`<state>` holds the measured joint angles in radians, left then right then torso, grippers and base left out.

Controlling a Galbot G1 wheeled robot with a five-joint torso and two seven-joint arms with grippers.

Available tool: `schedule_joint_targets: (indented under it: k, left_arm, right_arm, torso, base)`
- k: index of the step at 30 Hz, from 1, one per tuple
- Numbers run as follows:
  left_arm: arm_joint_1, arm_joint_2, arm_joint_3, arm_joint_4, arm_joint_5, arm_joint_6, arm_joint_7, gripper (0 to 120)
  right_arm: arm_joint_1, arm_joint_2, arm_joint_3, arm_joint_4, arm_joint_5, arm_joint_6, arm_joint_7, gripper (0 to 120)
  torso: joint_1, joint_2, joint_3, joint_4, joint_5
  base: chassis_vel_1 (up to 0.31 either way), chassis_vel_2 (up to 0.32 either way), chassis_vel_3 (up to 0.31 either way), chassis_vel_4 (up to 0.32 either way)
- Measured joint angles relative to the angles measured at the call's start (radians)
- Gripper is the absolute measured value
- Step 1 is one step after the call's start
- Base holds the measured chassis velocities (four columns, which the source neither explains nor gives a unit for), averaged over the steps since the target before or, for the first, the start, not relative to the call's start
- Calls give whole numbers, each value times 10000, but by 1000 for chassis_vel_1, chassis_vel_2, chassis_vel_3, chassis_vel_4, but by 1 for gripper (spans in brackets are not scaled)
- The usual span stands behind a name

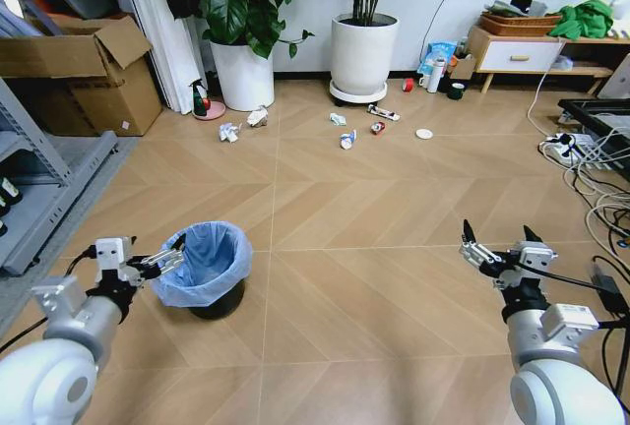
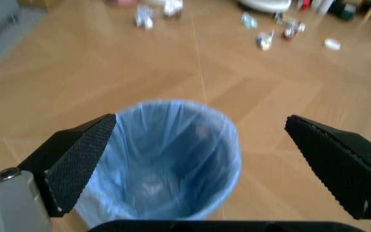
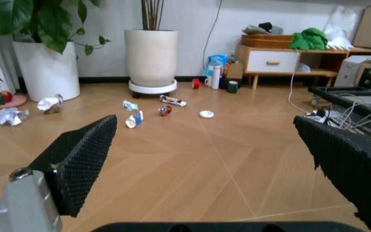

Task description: Pick up the trash bin and place the garbage on the floor into it.

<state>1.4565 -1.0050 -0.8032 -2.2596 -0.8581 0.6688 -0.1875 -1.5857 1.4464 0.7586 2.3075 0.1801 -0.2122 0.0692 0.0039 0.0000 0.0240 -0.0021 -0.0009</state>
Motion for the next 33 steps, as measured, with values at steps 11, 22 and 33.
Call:
schedule_joint_targets:
  k: [11,22,33]
  left_arm:
    - [-831,1431,169,1875,-649,641,-643,100]
    - [-3105,1512,2199,3949,-663,575,-577,100]
    - [-4854,1399,3686,6450,103,501,-94,100]
  right_arm:
    - [609,-280,-661,-663,26,-87,-38,100]
    - [913,-451,-761,-1075,236,-143,-10,100]
    - [853,-267,-732,-1226,152,-110,57,100]
  torso:
    - [0,0,0,0,-3]
    - [1,-1,1,-4,2]
    - [1,-1,1,0,0]
  base:
    - [0,0,0,0]
    - [0,0,0,0]
    - [0,0,0,0]
